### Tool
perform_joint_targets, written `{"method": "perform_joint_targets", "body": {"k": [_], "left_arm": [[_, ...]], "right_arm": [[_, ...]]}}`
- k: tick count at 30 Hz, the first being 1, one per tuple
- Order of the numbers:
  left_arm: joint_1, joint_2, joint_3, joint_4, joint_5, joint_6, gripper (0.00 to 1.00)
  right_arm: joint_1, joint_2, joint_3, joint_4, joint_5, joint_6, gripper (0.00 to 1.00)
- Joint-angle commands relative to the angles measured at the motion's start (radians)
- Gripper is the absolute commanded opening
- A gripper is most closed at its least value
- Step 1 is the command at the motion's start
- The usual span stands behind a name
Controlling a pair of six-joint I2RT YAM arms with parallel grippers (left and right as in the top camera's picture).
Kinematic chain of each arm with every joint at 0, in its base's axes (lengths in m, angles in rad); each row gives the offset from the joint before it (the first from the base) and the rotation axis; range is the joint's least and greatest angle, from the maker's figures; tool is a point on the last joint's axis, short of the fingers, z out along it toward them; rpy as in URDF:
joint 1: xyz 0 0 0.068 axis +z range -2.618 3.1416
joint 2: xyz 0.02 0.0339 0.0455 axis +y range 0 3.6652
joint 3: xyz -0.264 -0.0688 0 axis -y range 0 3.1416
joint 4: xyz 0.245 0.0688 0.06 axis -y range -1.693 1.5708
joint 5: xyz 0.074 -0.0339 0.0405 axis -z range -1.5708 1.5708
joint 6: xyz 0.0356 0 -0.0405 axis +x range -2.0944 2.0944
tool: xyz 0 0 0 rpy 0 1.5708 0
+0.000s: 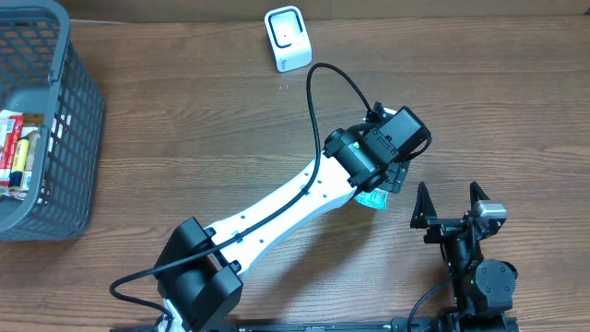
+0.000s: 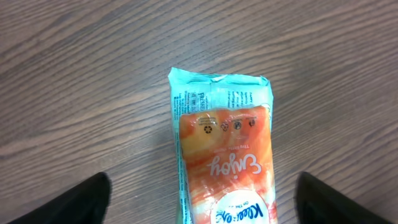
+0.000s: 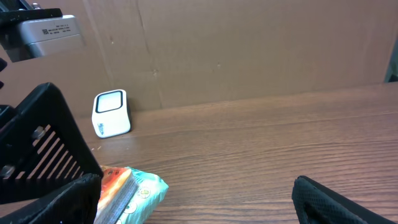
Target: Scan the item barcode
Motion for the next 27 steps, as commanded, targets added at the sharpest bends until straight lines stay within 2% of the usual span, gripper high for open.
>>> {"method": "perform_joint_targets", "body": {"k": [1,7,17,20,23,25,27], "left_arm": [[0.002,0.016,-0.006,0.004,0.026,0.010,0.78],[0.000,0.021,-0.031,0.040,0.098,0.010,0.79],[-0.005,0.038,-0.072,0.057,0.098,0.007,0.74],[-0.006,0.047,-0.094,0.080,0.098,0.006,0.69],[-0.006,0.052,-0.103,0.089,0.098,0.006,0.59],[-0.006,0.052,-0.103,0.092,0.098,0.007,0.59],[-0.006,0.052,-0.103,0.098,0.098,0.007,0.53]], "right_arm": [[-0.003,-0.010,-0.011,0.006,0.002,-0.004,1.00],[-0.003,-0.010,-0.011,0.006,0.002,-0.004,1.00],[-0.003,-0.010,-0.011,0.006,0.002,-0.004,1.00],[-0.003,-0.010,-0.011,0.006,0.002,-0.004,1.00],[-0.003,-0.010,-0.011,0.006,0.002,-0.004,1.00],[-0.003,-0.010,-0.011,0.006,0.002,-0.004,1.00],[-0.003,-0.010,-0.011,0.006,0.002,-0.004,1.00]]}}
